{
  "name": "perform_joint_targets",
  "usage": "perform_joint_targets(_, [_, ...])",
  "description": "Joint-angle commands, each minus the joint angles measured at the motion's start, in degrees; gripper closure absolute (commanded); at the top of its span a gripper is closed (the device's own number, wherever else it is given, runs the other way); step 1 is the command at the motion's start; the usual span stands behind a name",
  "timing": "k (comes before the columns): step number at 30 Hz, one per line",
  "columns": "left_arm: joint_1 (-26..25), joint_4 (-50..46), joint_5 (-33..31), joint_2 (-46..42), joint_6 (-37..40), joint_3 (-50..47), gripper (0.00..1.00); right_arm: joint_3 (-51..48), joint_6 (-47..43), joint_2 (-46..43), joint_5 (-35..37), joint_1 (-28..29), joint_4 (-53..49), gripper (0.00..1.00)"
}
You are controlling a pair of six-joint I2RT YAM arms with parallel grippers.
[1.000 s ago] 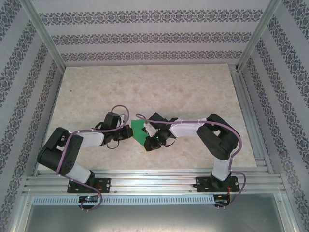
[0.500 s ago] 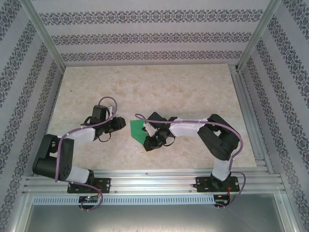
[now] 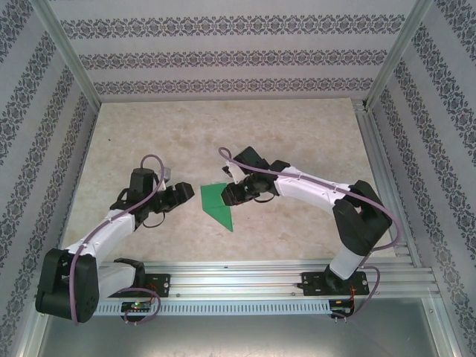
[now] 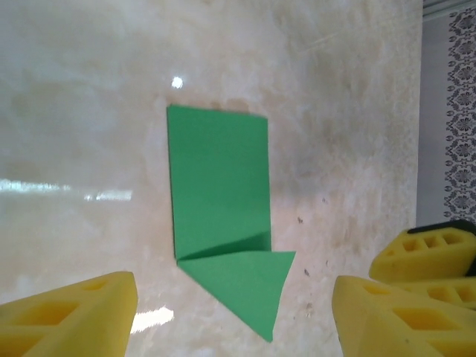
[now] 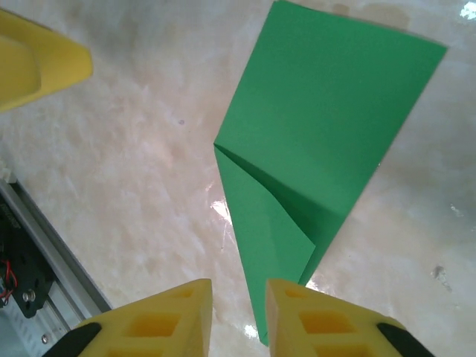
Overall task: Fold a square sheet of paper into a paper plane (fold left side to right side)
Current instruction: Third fold the triangle at the center of the table, then fourth fold the wing at the center of the table.
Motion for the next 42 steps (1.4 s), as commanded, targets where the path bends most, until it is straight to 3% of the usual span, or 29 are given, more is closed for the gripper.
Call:
perform_joint_targets(1, [-0.35,2.55,2.63,0.12,-4.41,-2.62,0.31,0.21,1.02,4.71,-2.97,0.62,4.27,0.77])
perform_joint_targets(26, [-5.66,11.93,3.39,16.36,-5.63,0.89,0.35,0.91,-1.47,14.99,1.32,-1.18,2.42,0.82])
perform_joint_targets(35, [-7.88,13.78,1.90,20.29,-7.37,2.92,0.59,0.82,-1.82,15.25,0.92,-1.22,2.23,0.82])
perform_joint_targets(42, [-8.60,14.73,1.61,22.32,-7.55,3.43,0.71,0.50,-1.91,15.08,0.74,-1.25,2.23,0.82])
